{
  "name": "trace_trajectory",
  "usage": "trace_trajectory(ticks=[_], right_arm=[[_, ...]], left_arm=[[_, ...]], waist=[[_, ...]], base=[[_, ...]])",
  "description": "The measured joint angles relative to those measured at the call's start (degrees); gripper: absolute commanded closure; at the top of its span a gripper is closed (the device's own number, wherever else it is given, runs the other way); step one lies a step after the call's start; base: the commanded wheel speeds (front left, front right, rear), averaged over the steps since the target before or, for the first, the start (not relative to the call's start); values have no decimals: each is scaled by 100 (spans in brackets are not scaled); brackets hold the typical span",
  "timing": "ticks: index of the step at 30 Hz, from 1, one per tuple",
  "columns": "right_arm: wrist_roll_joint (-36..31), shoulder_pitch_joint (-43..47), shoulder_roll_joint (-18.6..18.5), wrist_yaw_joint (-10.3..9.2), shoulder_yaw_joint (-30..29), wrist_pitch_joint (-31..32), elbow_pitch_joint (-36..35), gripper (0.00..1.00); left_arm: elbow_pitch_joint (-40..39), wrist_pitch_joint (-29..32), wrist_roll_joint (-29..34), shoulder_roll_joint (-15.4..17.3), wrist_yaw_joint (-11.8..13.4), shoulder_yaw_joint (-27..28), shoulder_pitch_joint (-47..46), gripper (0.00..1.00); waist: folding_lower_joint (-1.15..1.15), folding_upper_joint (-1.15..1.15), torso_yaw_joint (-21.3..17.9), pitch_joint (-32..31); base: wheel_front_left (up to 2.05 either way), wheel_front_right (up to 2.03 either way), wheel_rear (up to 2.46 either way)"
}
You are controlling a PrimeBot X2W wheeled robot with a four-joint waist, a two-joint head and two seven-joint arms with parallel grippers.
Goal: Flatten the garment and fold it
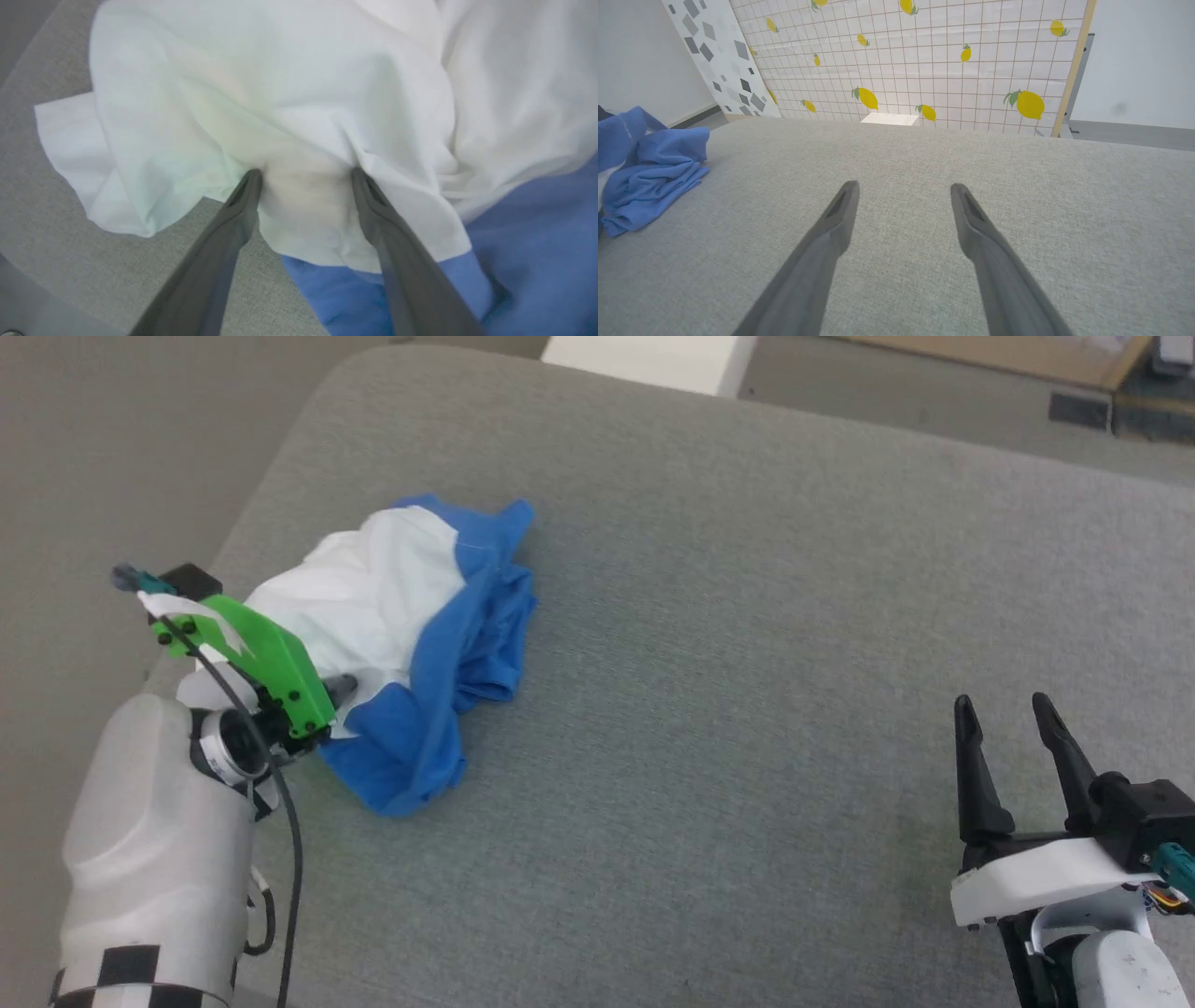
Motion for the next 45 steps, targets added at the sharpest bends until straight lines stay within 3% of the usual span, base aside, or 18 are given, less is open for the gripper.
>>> trace_trajectory(ticks=[6,10,11,12,19,26,36,45], right_arm=[[-63,-16,0,0,-34,29,-33,0],[-69,-86,0,0,-1,69,-64,0],[-70,-104,0,0,2,70,-65,0],[-70,-112,0,0,13,79,-69,0],[-66,-107,0,0,22,86,12,0],[165,-86,0,0,130,-73,348,0],[482,71,5,0,232,-307,784,0],[514,347,3,0,131,-393,1023,0]], left_arm=[[281,116,25,-170,55,-193,142,0],[296,-136,16,-208,62,-174,174,0],[300,-260,7,-237,60,-149,186,39],[296,-504,8,-269,60,-127,224,100],[300,-2027,-189,-502,-114,271,256,100],[-248,-2906,-361,-381,-609,458,-448,100],[-1069,-2791,-330,-77,-811,227,-1984,100],[-1262,-2550,-520,-488,-944,-147,-2826,100]], waist=[[0,0,-180,345],[0,0,-177,457],[0,0,-162,461],[0,0,-140,459],[0,0,31,275],[0,0,159,-167],[0,0,-96,-889],[0,0,-830,-1296]], base=[[0,0,0],[0,0,0],[0,0,0],[0,0,0],[0,0,0],[0,0,0],[0,0,0],[0,0,0]])
